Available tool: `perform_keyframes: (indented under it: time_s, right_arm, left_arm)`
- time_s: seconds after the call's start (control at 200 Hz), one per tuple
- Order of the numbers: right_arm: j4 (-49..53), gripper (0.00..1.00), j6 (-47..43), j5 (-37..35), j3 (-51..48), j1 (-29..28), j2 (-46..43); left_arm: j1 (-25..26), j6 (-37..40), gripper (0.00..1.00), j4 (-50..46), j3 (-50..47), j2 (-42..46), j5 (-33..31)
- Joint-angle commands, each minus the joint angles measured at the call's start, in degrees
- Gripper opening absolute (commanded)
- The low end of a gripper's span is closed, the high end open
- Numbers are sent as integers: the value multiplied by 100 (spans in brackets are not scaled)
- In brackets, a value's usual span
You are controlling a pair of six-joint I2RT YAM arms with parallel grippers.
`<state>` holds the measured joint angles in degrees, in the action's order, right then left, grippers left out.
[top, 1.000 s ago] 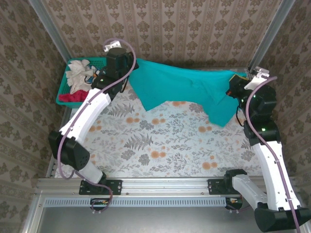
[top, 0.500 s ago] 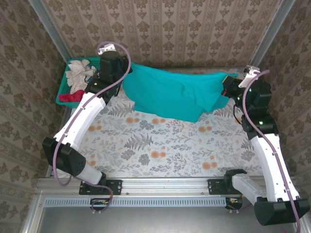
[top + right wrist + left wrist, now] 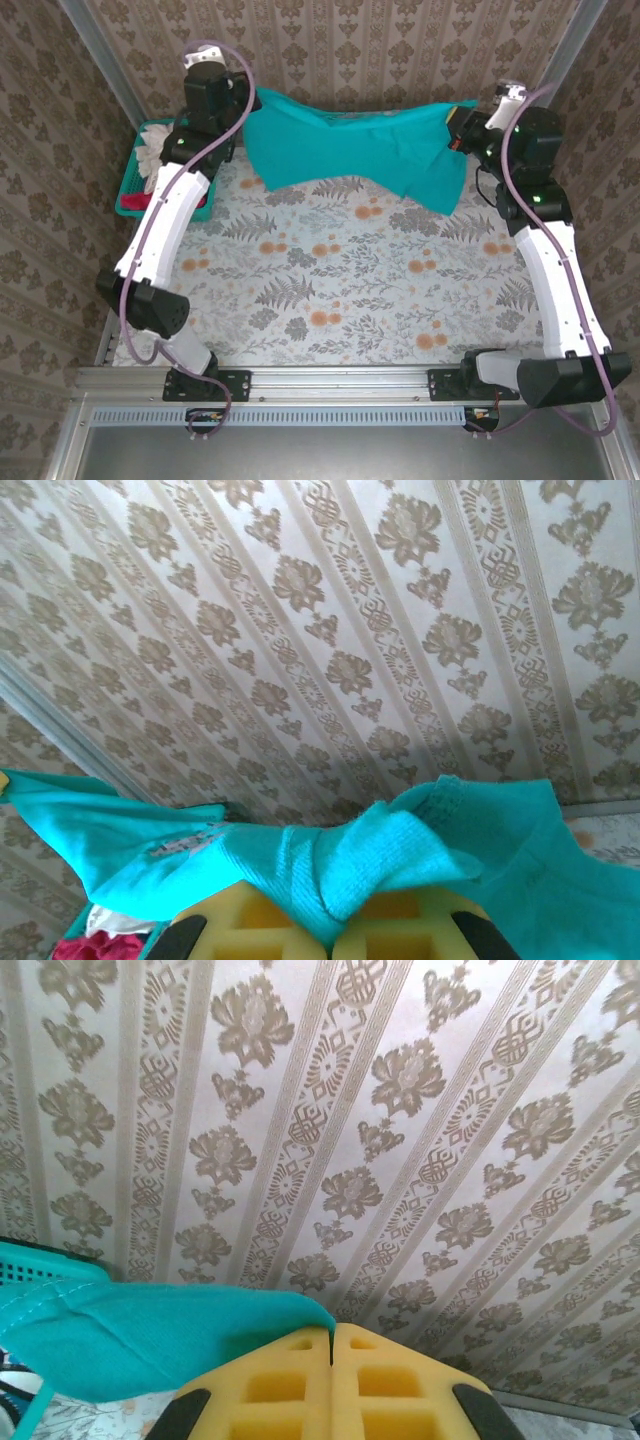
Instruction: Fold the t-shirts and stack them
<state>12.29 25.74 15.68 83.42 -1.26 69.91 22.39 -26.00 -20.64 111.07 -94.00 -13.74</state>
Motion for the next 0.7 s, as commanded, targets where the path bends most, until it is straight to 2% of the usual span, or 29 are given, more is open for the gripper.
perform_keyframes:
  time_s: [0.0,0.135,0.235,0.435,0.585,0.63,0.665,0.695]
  right_arm:
    - [411,0,90,85,-204,28,-536]
    - [1273,0,131,-358,-1067,29,-1100]
    - [1622,0,240,-368,-1600,30,-999]
    - [1146,0,321,-43,-1817,38,560]
    - [897,1,201,-70,-1554,38,1996]
    - [800,8,182,-73,-1490,45,2312]
    - [714,24,156,-82,-1445,47,2504]
    - [649,42,121,-66,-1429,55,2598]
  left_arm:
    - [-42,110,0,6,-704,715,-72]
    - [-42,-257,0,-77,-2161,1410,-142]
    - [-49,-716,0,-31,-3155,1565,-27]
    - [25,-1356,0,176,-3854,674,642]
    - [159,-1629,0,384,-4131,109,666]
    - [169,-1723,0,429,-4234,-30,701]
    - [170,-1782,0,466,-4290,-135,730]
    - [170,-1824,0,497,-4359,-199,739]
